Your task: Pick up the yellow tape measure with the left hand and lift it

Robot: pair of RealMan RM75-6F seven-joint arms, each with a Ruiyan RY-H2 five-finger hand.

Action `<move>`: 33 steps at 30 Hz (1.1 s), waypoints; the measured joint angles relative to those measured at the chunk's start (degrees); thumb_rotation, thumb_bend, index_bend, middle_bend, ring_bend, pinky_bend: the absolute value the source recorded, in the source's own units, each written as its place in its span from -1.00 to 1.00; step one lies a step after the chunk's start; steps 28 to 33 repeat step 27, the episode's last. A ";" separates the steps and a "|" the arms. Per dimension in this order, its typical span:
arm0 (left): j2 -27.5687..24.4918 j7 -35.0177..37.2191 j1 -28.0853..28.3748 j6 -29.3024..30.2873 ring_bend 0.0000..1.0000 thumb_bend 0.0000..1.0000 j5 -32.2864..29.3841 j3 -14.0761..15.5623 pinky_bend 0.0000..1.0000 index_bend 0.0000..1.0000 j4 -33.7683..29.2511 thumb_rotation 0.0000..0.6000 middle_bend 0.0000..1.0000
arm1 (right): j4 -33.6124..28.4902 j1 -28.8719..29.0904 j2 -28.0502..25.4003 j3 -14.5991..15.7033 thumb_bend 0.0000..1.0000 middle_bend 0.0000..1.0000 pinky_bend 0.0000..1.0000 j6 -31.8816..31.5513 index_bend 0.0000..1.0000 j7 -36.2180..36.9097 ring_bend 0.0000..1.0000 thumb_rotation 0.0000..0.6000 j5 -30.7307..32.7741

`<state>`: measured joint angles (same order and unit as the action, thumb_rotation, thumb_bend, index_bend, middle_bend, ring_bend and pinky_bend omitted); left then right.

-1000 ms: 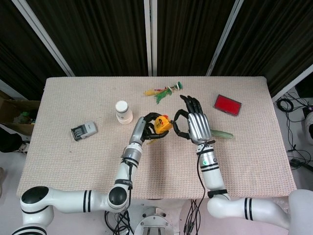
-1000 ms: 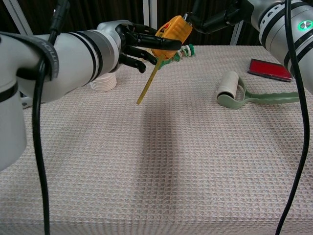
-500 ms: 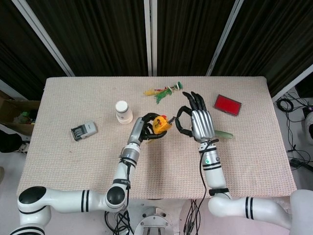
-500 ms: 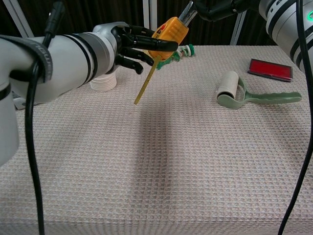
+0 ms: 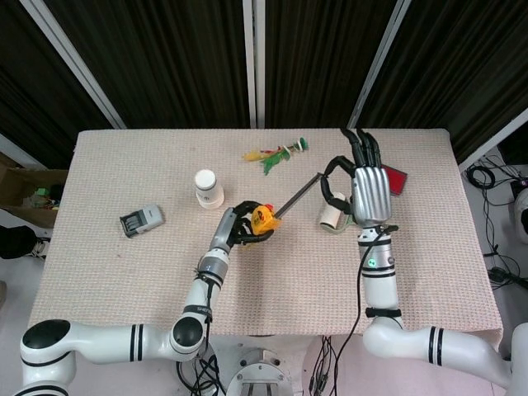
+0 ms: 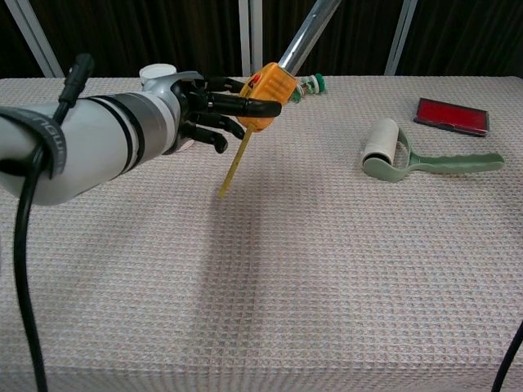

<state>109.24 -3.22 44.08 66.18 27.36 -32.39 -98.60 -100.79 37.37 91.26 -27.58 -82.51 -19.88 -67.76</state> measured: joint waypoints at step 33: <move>-10.50 15.64 -12.53 -13.85 0.26 0.01 15.91 11.97 0.56 0.36 6.13 1.00 0.40 | -6.42 -5.48 -13.99 -8.02 -0.06 -0.74 -1.00 -3.51 0.32 7.75 -1.00 1.00 4.48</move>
